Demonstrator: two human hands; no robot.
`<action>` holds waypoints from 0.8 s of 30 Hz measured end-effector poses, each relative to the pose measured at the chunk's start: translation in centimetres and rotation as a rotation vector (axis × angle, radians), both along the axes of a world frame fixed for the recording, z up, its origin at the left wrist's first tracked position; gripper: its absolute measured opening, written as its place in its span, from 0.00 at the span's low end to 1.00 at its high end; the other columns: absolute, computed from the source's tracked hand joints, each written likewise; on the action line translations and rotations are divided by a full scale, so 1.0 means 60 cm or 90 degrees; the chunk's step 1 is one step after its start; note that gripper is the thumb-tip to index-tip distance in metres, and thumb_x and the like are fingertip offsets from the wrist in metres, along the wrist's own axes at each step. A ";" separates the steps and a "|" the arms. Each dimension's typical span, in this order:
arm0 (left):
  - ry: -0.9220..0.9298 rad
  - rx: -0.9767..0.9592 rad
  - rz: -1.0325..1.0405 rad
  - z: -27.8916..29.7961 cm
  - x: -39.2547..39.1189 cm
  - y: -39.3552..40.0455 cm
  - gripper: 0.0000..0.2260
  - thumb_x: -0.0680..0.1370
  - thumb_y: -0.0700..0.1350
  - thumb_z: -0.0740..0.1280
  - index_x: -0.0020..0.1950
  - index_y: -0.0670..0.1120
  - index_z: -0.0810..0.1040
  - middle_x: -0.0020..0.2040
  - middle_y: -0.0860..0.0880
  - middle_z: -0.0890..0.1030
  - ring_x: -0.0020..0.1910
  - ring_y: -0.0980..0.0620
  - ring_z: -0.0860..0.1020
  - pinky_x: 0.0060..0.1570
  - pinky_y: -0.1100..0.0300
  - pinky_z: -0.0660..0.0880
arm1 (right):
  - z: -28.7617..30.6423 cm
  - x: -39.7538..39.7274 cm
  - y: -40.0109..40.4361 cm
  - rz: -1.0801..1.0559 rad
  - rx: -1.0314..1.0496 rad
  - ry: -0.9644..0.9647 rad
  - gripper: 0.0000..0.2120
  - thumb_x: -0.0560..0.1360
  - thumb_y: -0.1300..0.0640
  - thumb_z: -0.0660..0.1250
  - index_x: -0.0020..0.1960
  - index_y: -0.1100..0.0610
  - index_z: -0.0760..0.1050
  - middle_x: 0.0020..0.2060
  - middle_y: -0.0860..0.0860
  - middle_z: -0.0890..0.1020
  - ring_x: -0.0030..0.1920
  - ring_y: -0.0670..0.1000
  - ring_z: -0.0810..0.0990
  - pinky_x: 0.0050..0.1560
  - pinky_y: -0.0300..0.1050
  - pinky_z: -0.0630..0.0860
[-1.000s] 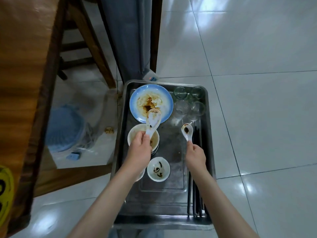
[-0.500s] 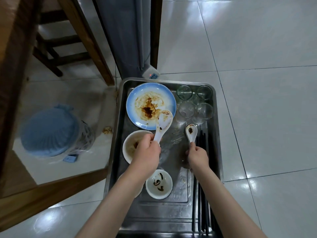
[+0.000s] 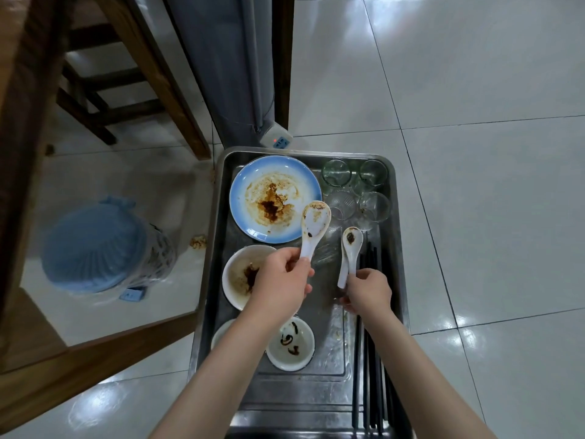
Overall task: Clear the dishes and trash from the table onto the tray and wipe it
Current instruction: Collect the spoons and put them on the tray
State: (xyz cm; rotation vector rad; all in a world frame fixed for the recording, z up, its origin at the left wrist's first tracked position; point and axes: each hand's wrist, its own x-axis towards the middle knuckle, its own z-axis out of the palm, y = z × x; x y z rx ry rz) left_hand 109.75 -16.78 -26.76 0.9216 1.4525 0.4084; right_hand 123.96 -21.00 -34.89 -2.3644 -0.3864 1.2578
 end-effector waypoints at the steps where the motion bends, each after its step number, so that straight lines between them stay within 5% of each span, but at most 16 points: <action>1: 0.001 0.001 0.001 0.001 0.002 0.000 0.06 0.80 0.44 0.60 0.50 0.52 0.76 0.36 0.54 0.77 0.29 0.60 0.74 0.40 0.60 0.78 | 0.002 0.000 -0.001 -0.005 0.008 -0.002 0.08 0.76 0.62 0.61 0.40 0.57 0.74 0.37 0.55 0.80 0.28 0.52 0.81 0.24 0.39 0.74; 10: -0.008 -0.003 -0.021 0.010 0.016 -0.009 0.07 0.80 0.44 0.60 0.46 0.55 0.73 0.38 0.54 0.79 0.30 0.61 0.76 0.35 0.67 0.75 | 0.009 -0.001 -0.001 0.000 0.027 -0.072 0.11 0.69 0.56 0.73 0.36 0.54 0.70 0.33 0.52 0.80 0.32 0.53 0.82 0.41 0.52 0.81; 15: 0.001 -0.010 -0.023 0.014 0.019 -0.013 0.06 0.80 0.44 0.61 0.48 0.55 0.73 0.38 0.54 0.80 0.34 0.58 0.77 0.43 0.60 0.78 | 0.011 -0.009 0.011 0.073 -0.024 -0.129 0.18 0.63 0.48 0.77 0.39 0.57 0.71 0.34 0.53 0.80 0.34 0.51 0.80 0.27 0.40 0.70; 20: 0.005 0.004 -0.040 0.014 0.017 -0.008 0.07 0.80 0.44 0.61 0.46 0.56 0.72 0.37 0.54 0.79 0.31 0.60 0.76 0.40 0.63 0.77 | 0.005 -0.011 0.016 0.106 -0.053 -0.171 0.08 0.66 0.62 0.70 0.39 0.59 0.70 0.35 0.54 0.78 0.32 0.49 0.74 0.24 0.38 0.63; 24: 0.009 0.004 -0.054 0.012 0.020 -0.007 0.07 0.80 0.44 0.61 0.46 0.57 0.71 0.38 0.54 0.80 0.30 0.61 0.77 0.37 0.65 0.77 | 0.004 -0.008 0.014 0.133 -0.046 -0.202 0.08 0.67 0.62 0.70 0.39 0.58 0.70 0.34 0.51 0.74 0.31 0.46 0.70 0.25 0.38 0.61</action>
